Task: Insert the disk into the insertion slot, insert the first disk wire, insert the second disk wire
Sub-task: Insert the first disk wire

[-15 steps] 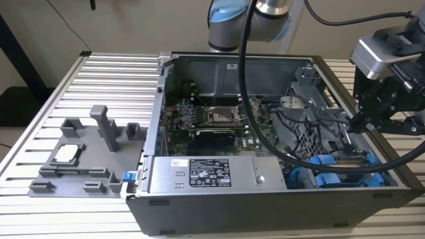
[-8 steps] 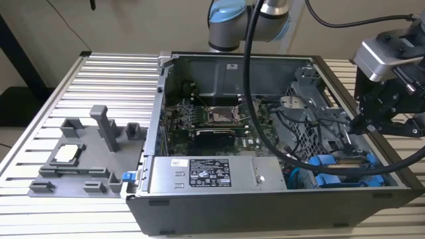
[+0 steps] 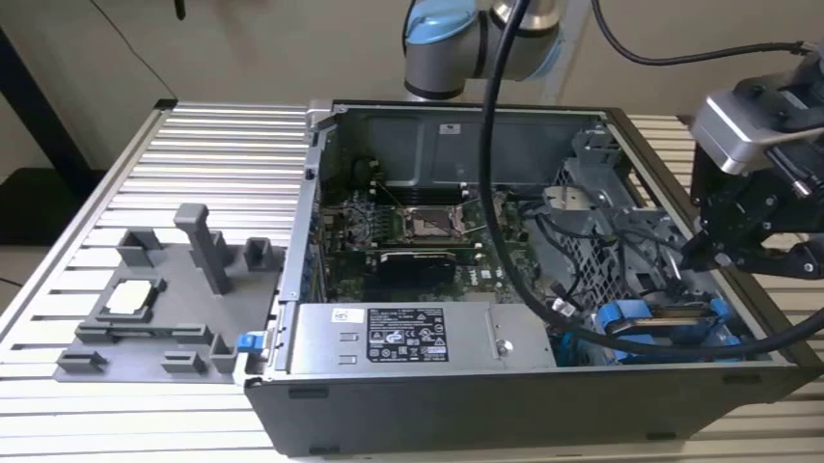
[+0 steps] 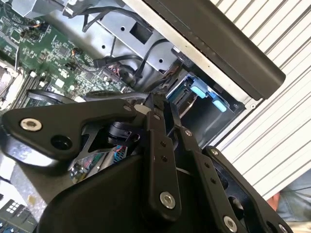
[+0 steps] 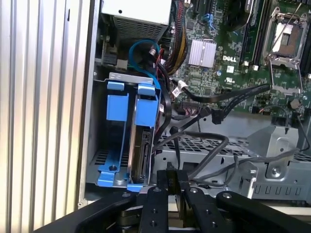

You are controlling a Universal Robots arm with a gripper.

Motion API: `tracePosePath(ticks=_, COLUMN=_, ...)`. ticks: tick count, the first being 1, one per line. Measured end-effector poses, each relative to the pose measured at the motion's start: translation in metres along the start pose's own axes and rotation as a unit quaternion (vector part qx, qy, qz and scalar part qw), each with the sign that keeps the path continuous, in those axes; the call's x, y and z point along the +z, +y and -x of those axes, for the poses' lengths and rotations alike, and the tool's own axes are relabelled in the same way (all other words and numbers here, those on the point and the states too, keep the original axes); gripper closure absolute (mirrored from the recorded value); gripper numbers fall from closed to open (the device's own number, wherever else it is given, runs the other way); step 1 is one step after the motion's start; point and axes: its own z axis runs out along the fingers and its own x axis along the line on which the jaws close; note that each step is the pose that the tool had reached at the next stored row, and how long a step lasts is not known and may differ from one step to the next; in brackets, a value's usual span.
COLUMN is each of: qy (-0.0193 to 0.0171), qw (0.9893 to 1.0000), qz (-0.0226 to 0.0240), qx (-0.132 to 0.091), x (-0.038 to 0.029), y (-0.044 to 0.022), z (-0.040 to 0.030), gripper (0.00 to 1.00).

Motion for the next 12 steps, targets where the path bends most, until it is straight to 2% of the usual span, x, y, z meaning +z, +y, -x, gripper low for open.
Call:
tracePosePath(ticks=5, qy=0.0011, qw=1.0000, qz=0.0001, qx=0.001, x=0.0027, y=0.0005, z=-0.0054, gripper=0.81)
tracePosePath(ticks=7, qy=0.0026, qw=1.0000, qz=0.0001, qx=0.002, x=0.0041, y=0.0007, z=-0.0061, gripper=0.81)
tracePosePath(ticks=12, qy=0.0130, qw=0.9999, qz=0.0002, qx=0.008, x=0.0067, y=0.0010, z=-0.0068, gripper=0.81)
